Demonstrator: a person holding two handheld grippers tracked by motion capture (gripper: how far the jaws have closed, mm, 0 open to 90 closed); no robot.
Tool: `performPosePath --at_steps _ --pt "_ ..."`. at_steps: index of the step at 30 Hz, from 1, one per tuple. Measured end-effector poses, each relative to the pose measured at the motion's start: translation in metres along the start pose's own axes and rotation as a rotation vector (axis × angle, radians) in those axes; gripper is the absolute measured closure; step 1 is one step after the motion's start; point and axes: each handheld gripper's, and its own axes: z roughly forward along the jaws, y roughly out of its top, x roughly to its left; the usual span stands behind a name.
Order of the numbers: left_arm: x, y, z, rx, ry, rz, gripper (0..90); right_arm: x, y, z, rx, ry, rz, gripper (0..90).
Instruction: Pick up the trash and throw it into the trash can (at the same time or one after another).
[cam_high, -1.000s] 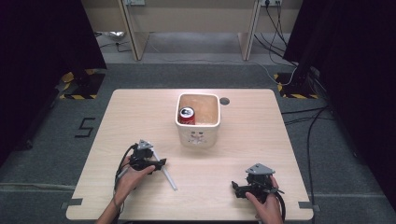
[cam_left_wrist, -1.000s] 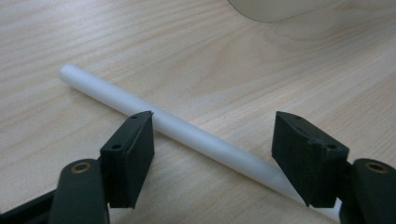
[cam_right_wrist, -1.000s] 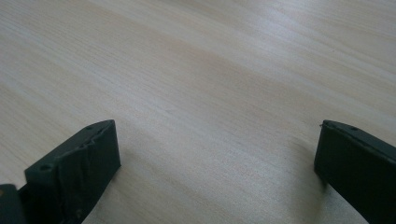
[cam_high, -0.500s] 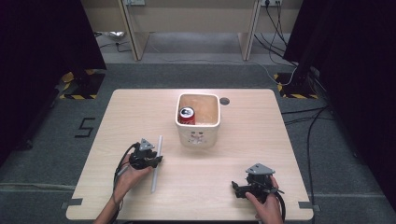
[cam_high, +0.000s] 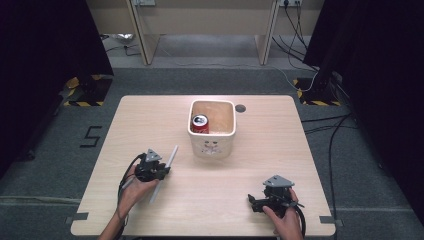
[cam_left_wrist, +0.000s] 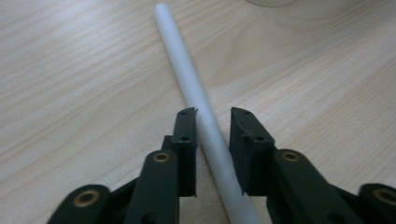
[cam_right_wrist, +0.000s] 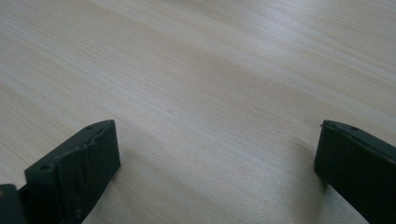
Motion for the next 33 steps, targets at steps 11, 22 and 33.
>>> performPosePath --at_steps 11,22,33 --pt "0.009 0.0 -0.001 -0.02 -0.006 -0.033 78.9 0.0 0.0 0.0 -0.005 0.002 -0.007 0.5" --pt "0.026 0.02 -0.028 -0.122 -0.012 -0.068 78.8 0.0 0.0 0.0 -0.005 0.002 -0.008 0.5" --pt "0.032 0.047 -0.051 -0.19 -0.022 -0.052 78.8 0.0 0.0 0.0 -0.005 0.002 -0.007 0.5"
